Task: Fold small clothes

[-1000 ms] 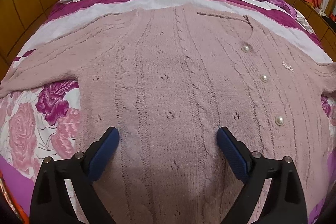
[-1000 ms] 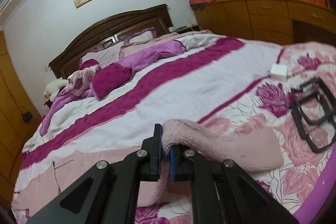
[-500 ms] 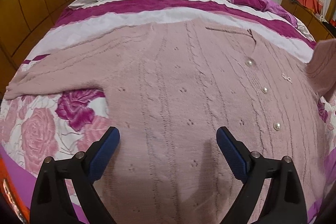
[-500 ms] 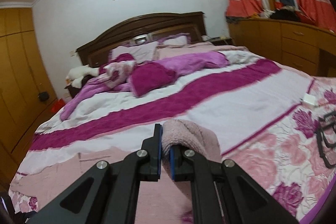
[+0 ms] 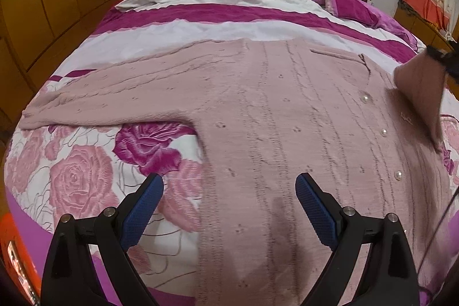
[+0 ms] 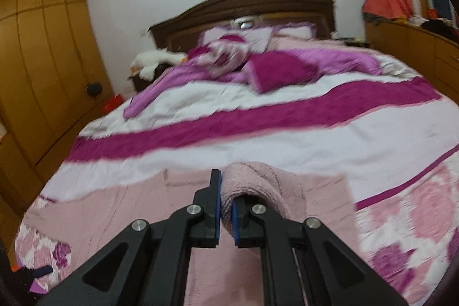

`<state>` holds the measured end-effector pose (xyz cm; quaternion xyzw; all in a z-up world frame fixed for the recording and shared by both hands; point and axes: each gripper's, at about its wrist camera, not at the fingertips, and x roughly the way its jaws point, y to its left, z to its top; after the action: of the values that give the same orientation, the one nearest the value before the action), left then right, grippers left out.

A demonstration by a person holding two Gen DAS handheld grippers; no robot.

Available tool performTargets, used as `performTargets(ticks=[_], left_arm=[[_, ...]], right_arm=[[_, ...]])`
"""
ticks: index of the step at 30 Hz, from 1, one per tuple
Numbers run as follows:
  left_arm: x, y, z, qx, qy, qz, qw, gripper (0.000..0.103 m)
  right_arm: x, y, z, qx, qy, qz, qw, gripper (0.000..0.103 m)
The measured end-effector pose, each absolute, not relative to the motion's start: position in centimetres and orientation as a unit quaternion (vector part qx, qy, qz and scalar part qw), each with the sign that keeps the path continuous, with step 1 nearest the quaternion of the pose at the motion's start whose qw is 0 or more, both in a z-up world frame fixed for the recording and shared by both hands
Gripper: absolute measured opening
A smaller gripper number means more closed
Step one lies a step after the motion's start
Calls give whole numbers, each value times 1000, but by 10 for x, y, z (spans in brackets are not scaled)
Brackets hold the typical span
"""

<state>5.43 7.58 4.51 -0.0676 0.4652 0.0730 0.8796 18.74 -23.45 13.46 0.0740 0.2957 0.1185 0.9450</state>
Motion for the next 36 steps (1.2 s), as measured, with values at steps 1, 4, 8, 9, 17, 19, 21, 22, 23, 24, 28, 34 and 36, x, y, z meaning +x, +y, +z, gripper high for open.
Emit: performTargets(ticks=[1, 4, 8, 9, 17, 19, 21, 22, 23, 24, 28, 34, 36], left_arm=[[54, 78, 44, -70, 465, 74, 879, 75], [53, 85, 41, -77, 466, 75, 878, 75], [52, 92, 37, -82, 468, 79, 876, 75], [52, 93, 37, -83, 468, 80, 876, 75], [53, 99, 33, -92, 470, 82, 874, 75], [52, 99, 34, -91, 469, 81, 875, 75], [51, 97, 37, -90, 465, 78, 877, 75], [51, 96, 39, -88, 463, 77, 878, 75], [51, 95, 41, -87, 462, 76, 880, 75], [50, 93, 44, -85, 459, 74, 881, 75], [49, 86, 53, -80, 452, 66, 886, 75], [51, 67, 70, -66, 443, 46, 893, 75], [54, 57, 76, -58, 440, 36, 895, 75]], right_arm=[[189, -222, 124, 68, 306, 127, 941, 6], [193, -197, 97, 55, 332, 146, 930, 6], [198, -165, 58, 36, 373, 165, 912, 9], [198, -160, 51, 32, 380, 167, 909, 10], [201, -140, 20, 19, 415, 196, 888, 52], [199, -136, 22, 17, 418, 207, 884, 61], [195, -134, 25, 16, 422, 210, 882, 61], [192, -135, 28, 17, 423, 213, 881, 61], [188, -136, 31, 23, 424, 218, 879, 61], [185, -139, 34, 26, 426, 220, 878, 61], [168, -155, 49, 44, 430, 234, 871, 61], [138, -188, 79, 50, 415, 248, 874, 61], [131, -202, 88, 58, 405, 245, 879, 61]])
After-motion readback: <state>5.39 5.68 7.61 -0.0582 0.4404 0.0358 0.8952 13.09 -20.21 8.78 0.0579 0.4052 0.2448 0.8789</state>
